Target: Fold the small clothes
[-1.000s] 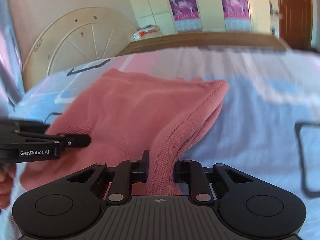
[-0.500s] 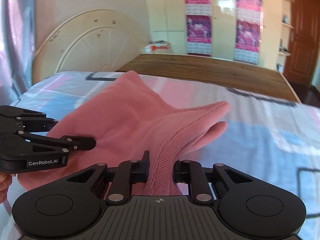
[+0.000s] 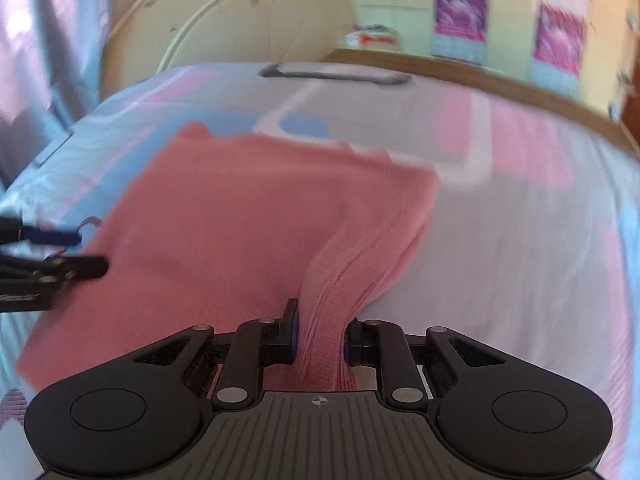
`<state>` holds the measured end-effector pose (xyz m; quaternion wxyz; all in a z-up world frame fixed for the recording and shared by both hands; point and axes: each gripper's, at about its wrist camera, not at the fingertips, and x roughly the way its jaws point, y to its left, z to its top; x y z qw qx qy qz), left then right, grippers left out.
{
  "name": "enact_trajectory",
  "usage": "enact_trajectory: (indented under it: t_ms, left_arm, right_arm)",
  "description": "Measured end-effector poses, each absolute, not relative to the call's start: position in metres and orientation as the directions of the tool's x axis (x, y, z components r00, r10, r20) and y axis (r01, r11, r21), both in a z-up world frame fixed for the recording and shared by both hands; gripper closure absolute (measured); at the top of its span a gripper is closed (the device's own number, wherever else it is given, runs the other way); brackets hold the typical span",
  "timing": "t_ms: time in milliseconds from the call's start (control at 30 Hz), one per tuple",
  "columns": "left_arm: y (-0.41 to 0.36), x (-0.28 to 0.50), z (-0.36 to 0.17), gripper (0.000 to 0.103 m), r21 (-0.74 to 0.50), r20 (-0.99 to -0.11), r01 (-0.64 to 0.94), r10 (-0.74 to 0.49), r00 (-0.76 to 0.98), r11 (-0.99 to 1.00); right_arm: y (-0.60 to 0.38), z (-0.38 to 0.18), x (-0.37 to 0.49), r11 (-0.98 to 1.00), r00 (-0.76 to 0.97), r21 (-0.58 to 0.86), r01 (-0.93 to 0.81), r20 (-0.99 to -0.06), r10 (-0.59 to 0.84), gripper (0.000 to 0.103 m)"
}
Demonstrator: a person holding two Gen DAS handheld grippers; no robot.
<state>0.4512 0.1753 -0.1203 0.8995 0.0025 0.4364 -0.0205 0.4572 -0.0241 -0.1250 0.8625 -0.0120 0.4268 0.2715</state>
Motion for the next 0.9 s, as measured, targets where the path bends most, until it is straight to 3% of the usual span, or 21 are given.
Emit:
enact_trajectory:
  t_ms: [200, 233, 267, 367, 400, 467, 533, 633, 900]
  left_arm:
    - [0.161, 0.459, -0.112, 0.055, 0.042, -0.77, 0.077, -0.017, 0.638, 0.996]
    - [0.167, 0.449, -0.108, 0.056, 0.035, -0.75, 0.079, -0.027, 0.661, 0.996]
    - [0.173, 0.445, -0.103, 0.056, 0.024, -0.723, 0.087, -0.043, 0.689, 0.996]
    - [0.178, 0.453, -0.088, 0.063, -0.015, -0.669, 0.122, -0.101, 0.736, 0.992]
    - [0.176, 0.462, -0.086, 0.071, -0.026, -0.671, 0.145, -0.125, 0.731, 0.989]
    - [0.169, 0.481, -0.089, 0.073, -0.024, -0.684, 0.196, -0.159, 0.712, 0.98]
    - [0.158, 0.499, -0.1, 0.071, -0.019, -0.729, 0.238, -0.176, 0.662, 0.971]
    - [0.151, 0.517, -0.129, 0.071, -0.01, -0.789, 0.264, -0.17, 0.591, 0.964]
    - [0.141, 0.485, -0.113, 0.075, 0.038, -0.752, 0.278, -0.155, 0.64, 0.96]
  right_arm:
    - [-0.027, -0.121, 0.463, 0.857, 0.486, 0.212, -0.47, -0.749, 0.451, 0.083]
    - [-0.029, -0.117, 0.464, 0.858, 0.484, 0.223, -0.463, -0.747, 0.455, 0.078]
    - [-0.032, -0.11, 0.462, 0.867, 0.501, 0.208, -0.453, -0.745, 0.441, 0.067]
    - [-0.043, -0.084, 0.456, 0.887, 0.6, 0.153, -0.435, -0.686, 0.412, 0.065]
    - [-0.044, -0.079, 0.463, 0.894, 0.614, 0.159, -0.419, -0.676, 0.408, 0.073]
    - [-0.039, -0.075, 0.478, 0.885, 0.609, 0.166, -0.436, -0.669, 0.426, 0.095]
    - [-0.022, -0.081, 0.492, 0.863, 0.571, 0.147, -0.484, -0.694, 0.439, 0.097]
    - [-0.002, -0.116, 0.516, 0.867, 0.52, 0.03, -0.498, -0.789, 0.326, 0.103]
    - [-0.015, -0.104, 0.507, 0.872, 0.56, 0.01, -0.489, -0.763, 0.323, 0.103]
